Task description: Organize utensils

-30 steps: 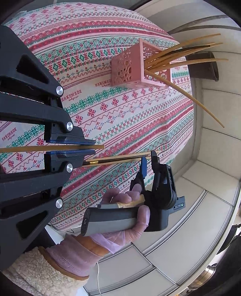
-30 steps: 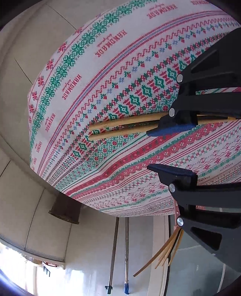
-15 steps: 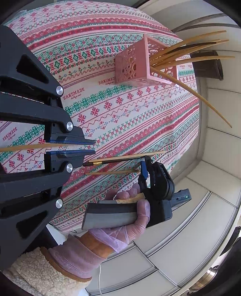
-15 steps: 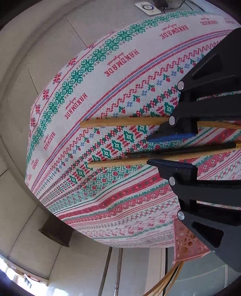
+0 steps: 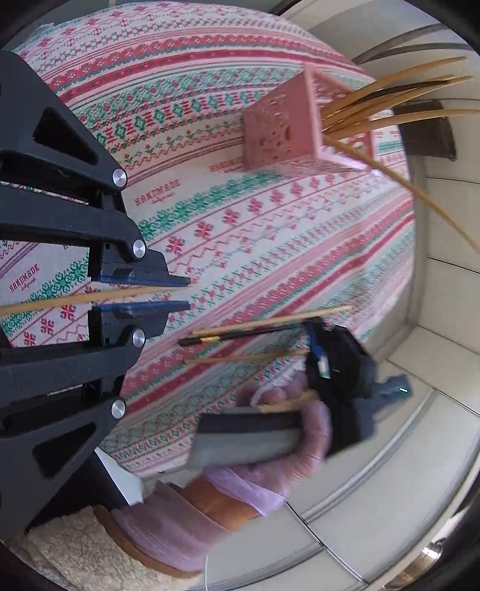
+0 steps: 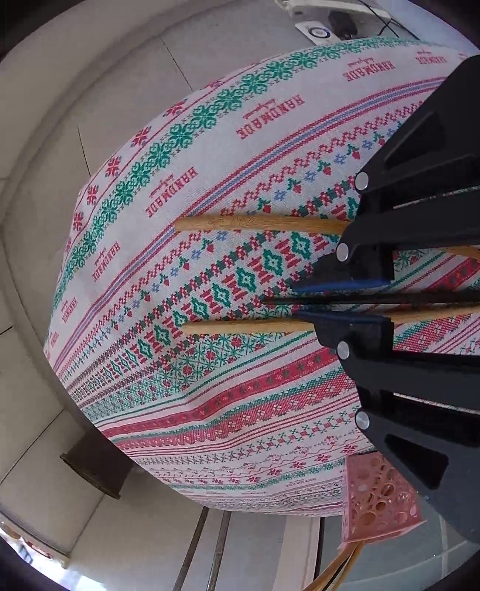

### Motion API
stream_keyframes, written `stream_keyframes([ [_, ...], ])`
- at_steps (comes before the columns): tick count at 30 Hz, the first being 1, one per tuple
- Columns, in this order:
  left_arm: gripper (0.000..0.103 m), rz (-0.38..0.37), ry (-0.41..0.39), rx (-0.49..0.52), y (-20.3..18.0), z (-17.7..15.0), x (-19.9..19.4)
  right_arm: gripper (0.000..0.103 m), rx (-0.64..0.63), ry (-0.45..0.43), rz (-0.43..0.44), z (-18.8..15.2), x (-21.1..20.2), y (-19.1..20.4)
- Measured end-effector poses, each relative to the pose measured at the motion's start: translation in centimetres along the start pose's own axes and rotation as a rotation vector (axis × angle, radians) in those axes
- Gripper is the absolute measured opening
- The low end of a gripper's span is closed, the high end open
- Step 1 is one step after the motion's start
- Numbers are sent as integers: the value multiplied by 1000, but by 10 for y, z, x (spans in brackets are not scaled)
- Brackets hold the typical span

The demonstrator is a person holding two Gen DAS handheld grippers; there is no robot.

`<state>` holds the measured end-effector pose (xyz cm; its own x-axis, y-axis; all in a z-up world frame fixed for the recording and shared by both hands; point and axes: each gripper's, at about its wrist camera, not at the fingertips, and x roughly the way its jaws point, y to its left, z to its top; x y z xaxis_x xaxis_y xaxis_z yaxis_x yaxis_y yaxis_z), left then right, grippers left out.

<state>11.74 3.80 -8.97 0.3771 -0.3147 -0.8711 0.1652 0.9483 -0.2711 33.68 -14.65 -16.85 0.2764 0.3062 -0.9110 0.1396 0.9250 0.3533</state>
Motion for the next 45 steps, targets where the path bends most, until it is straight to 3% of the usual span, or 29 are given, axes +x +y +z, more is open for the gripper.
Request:
stream_keyframes([
  [4, 15, 57, 76, 48, -10, 2, 33, 4, -3, 3, 45, 2, 1, -7],
  [7, 30, 87, 114, 78, -20, 4, 52, 4, -21, 8, 69, -3, -3, -13],
  [11, 32, 190, 182, 117, -28, 2, 80, 4, -32, 1, 94, -8, -9, -16],
  [14, 30, 229, 133, 142, -33, -4, 81, 4, -41, -35, 138, -11, -24, -15],
  [16, 5, 195, 109, 140, -34, -7, 79, 4, -55, -60, 167, -13, -38, -11],
  [17, 4, 172, 94, 119, -30, -8, 77, 4, -60, -72, 182, -16, -46, -9],
  [22, 4, 56, -18, 89, -23, -15, 34, 4, -79, -130, 237, -37, -87, -4],
  [27, 4, 2, -163, 115, -20, -29, -32, 4, -167, -188, 266, -62, -134, 4],
  [37, 4, 22, -430, 43, -18, -42, -116, 4, -291, -279, 343, -113, -192, 21],
  [45, 4, 78, -573, -35, -2, -23, -161, 4, -294, -322, 377, -117, -210, 25],
])
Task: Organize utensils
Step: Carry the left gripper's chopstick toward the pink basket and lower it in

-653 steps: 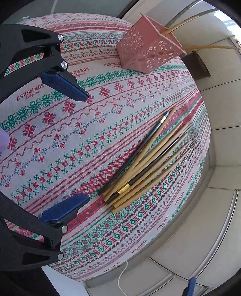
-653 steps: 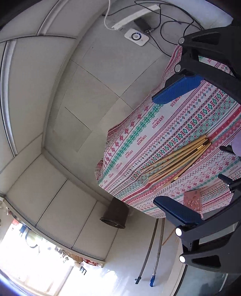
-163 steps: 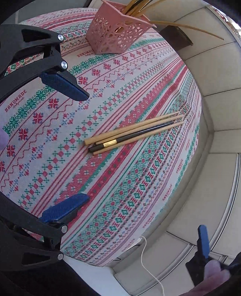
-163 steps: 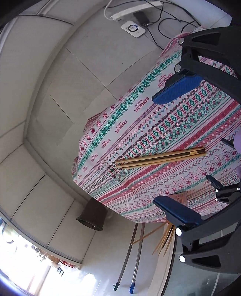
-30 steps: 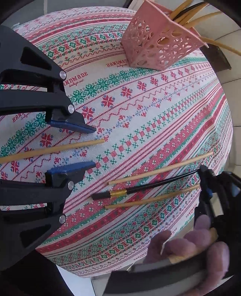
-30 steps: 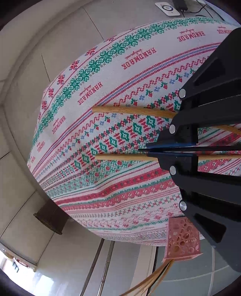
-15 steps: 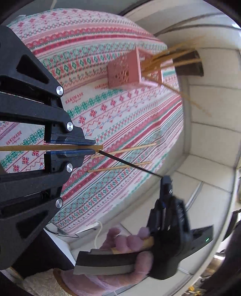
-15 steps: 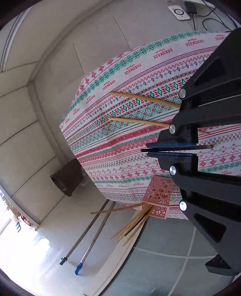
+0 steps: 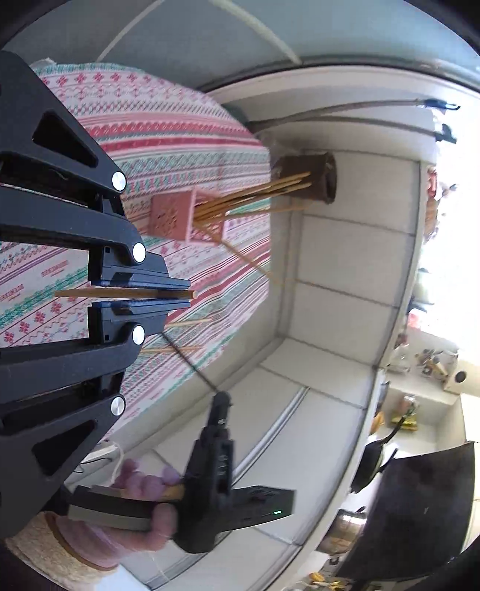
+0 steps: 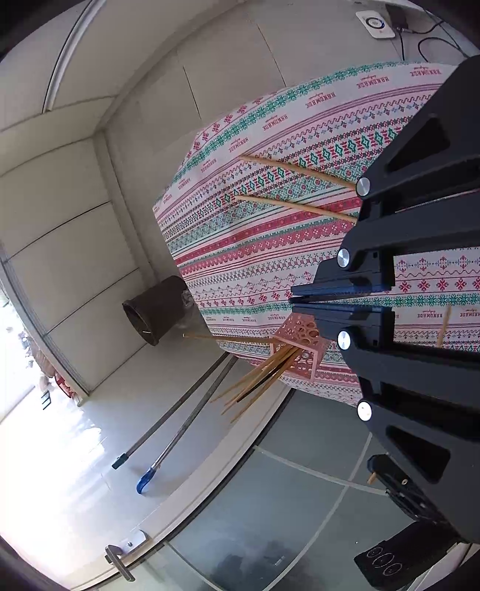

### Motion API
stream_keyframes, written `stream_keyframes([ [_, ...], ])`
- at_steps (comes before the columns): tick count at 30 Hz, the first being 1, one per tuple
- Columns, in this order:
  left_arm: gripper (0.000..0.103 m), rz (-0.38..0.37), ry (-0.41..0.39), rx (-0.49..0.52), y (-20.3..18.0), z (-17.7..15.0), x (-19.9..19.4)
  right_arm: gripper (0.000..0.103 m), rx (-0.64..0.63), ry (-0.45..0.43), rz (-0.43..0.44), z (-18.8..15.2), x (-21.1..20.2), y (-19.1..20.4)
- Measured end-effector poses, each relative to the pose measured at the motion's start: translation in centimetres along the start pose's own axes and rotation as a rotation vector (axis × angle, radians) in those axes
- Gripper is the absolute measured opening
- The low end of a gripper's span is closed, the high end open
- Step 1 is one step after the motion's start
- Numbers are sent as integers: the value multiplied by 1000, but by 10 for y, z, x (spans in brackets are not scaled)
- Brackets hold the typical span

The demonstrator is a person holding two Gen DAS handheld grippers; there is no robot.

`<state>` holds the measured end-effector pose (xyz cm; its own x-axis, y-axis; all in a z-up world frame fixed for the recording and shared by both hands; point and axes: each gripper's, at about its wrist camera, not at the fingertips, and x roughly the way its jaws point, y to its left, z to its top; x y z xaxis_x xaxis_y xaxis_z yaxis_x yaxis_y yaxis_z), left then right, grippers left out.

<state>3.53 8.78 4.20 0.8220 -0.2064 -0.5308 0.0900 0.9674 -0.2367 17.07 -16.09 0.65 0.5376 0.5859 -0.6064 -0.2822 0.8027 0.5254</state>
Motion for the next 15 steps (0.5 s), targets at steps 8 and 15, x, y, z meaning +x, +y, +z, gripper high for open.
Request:
stream_keyframes([
  [8, 4, 77, -121, -22, 16, 51, -12, 4, -17, 10, 30, 0, 0, 7],
  [15, 4, 127, -228, -36, 27, 94, -18, 4, -27, 22, 65, 0, 2, 15],
])
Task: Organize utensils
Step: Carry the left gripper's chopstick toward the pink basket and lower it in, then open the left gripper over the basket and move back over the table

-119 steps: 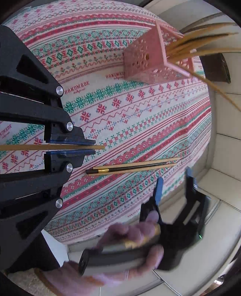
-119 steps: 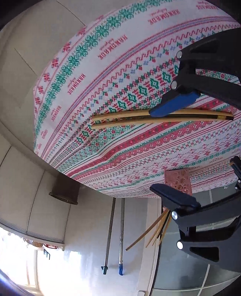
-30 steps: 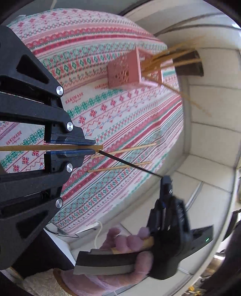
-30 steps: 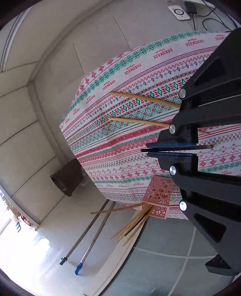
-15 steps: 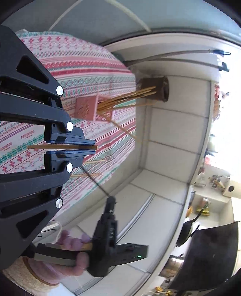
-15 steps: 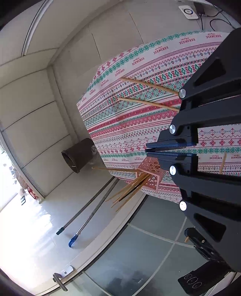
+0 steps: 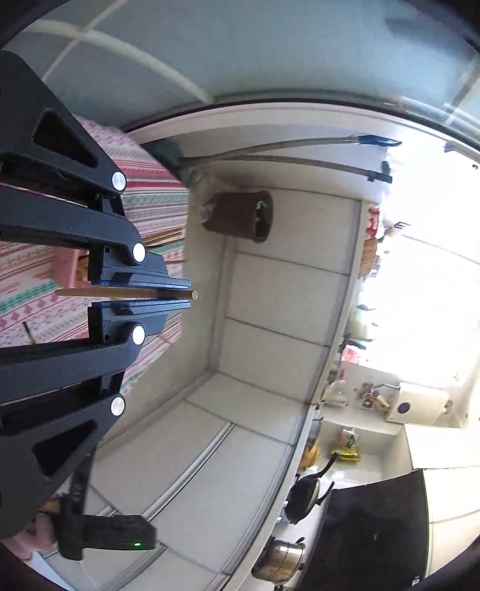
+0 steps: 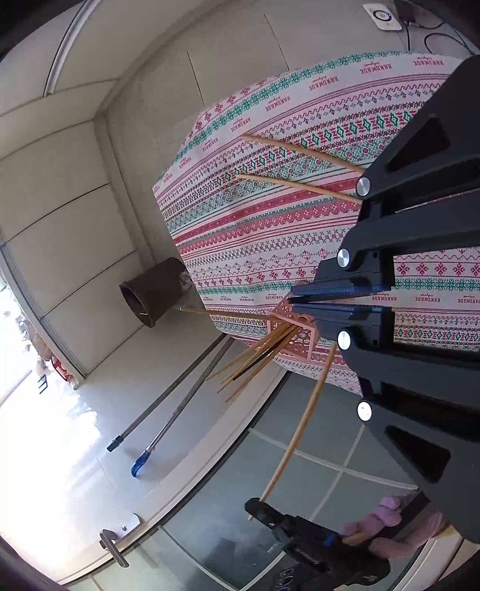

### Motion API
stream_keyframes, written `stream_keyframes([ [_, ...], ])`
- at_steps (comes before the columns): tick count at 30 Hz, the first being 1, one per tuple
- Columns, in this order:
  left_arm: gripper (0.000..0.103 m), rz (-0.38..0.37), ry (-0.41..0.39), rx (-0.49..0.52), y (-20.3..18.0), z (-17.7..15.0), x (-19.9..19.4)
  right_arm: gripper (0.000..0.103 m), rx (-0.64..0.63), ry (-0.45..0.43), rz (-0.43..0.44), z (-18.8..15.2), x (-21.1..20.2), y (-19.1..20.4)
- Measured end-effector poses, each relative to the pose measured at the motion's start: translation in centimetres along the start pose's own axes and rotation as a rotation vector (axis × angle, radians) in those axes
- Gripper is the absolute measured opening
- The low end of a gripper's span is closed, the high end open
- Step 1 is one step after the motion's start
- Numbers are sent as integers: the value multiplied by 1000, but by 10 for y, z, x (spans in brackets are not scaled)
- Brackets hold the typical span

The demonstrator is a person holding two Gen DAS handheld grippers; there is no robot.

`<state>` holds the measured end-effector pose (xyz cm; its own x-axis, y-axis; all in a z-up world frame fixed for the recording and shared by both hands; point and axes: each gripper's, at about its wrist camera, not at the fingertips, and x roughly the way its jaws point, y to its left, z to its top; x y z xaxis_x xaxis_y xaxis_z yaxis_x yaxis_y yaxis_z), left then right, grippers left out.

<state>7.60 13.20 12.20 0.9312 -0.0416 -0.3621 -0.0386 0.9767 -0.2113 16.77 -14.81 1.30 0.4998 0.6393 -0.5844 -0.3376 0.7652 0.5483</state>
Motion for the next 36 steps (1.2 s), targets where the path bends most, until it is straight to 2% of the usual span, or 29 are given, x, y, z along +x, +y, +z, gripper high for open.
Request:
stream_keyframes([
  [5, 4, 31, -35, 30, -3, 20, 17, 4, -2, 15, 22, 1, 3, 2],
  [10, 5, 99, 5, 35, 3, 20, 53, 4, -8, 31, 29, 3, 6, 2],
  [11, 9, 109, 22, 35, 5, 17, 62, 4, -8, 33, 30, 3, 6, 2],
  [12, 24, 125, 33, 26, 9, 16, 68, 4, -8, 35, 32, 4, 6, 3],
  [14, 42, 138, 26, -34, 22, 9, 70, 4, -10, 35, 37, 4, 5, 4],
  [15, 46, 134, 11, -72, 28, 5, 66, 4, -12, 33, 41, 5, 4, 5],
  [18, 51, 166, -10, -176, 49, -2, 54, 4, -18, 18, 57, 7, -1, 13],
  [21, 63, 174, -20, -284, 71, -6, 41, 4, -36, -23, 72, 15, -10, 26],
  [24, 64, 187, -25, -336, 82, -11, 32, 4, -45, -54, 77, 27, -12, 42],
  [31, 64, 147, -17, -335, 86, -2, 26, 4, -84, -108, 64, 66, 4, 79],
  [36, 65, 121, 7, -338, 85, 1, 35, 4, -109, -118, 6, 87, 29, 95],
])
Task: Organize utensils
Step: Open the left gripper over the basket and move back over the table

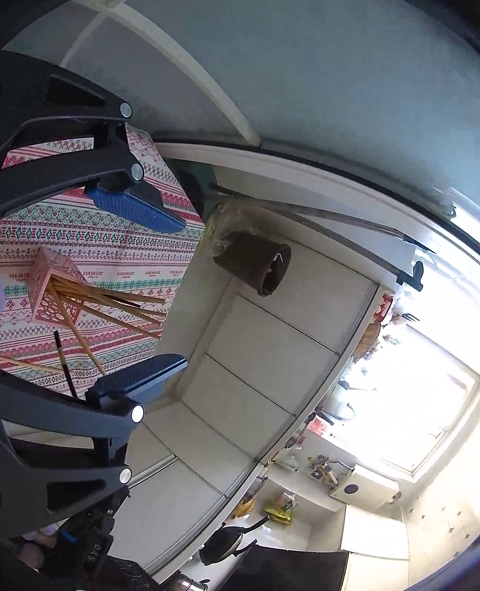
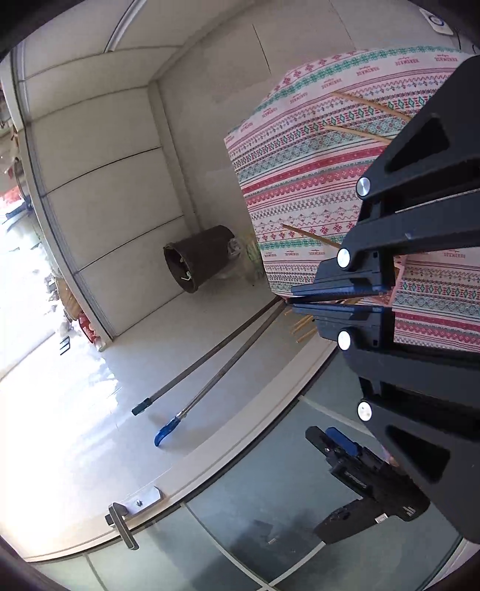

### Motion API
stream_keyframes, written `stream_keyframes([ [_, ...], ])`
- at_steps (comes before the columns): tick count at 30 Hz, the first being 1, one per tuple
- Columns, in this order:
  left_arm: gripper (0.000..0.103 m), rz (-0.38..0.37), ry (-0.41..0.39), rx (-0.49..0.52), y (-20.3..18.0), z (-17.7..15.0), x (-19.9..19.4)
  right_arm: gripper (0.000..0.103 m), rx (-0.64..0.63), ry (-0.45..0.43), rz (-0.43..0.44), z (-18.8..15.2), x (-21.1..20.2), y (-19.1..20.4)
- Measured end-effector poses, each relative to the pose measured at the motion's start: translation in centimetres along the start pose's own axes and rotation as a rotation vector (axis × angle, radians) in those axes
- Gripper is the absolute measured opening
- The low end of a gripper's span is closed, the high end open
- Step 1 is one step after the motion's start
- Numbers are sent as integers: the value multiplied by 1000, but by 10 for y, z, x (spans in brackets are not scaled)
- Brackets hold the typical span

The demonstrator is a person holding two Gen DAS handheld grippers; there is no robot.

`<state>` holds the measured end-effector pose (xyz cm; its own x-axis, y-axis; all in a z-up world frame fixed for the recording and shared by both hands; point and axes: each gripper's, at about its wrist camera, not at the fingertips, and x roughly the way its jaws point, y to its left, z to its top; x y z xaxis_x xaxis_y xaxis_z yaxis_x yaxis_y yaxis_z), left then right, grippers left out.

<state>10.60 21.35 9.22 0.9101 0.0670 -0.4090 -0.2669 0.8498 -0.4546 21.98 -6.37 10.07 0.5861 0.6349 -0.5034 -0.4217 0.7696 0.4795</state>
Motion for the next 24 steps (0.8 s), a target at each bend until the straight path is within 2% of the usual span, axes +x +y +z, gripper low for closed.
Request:
stream_keyframes([
  [5, 66, -2, 51, -5, 3, -3, 13, 5, 1, 58, -43, -2, 47, -4],
  [7, 66, -2, 68, -2, 3, -6, 16, 11, 27, 73, -52, -7, 61, -10],
  [10, 66, -1, 76, 25, -3, -10, 18, 17, 63, 68, -16, -14, 63, -16],
  [14, 70, -6, 88, 39, -9, -14, 20, 22, 32, 56, -37, -19, 53, -15],
  [16, 70, -6, 103, 44, -13, -17, 23, 41, 26, 38, -65, -22, 43, -18],
  [19, 73, -16, 133, 72, -23, -26, 27, 61, 27, 25, -123, -30, 29, -31],
  [22, 77, -16, 148, 120, -36, -38, 29, 73, 52, 42, -196, -40, 21, -51],
  [24, 83, -16, 155, 144, -44, -45, 31, 77, 67, 39, -253, -48, 15, -65],
])
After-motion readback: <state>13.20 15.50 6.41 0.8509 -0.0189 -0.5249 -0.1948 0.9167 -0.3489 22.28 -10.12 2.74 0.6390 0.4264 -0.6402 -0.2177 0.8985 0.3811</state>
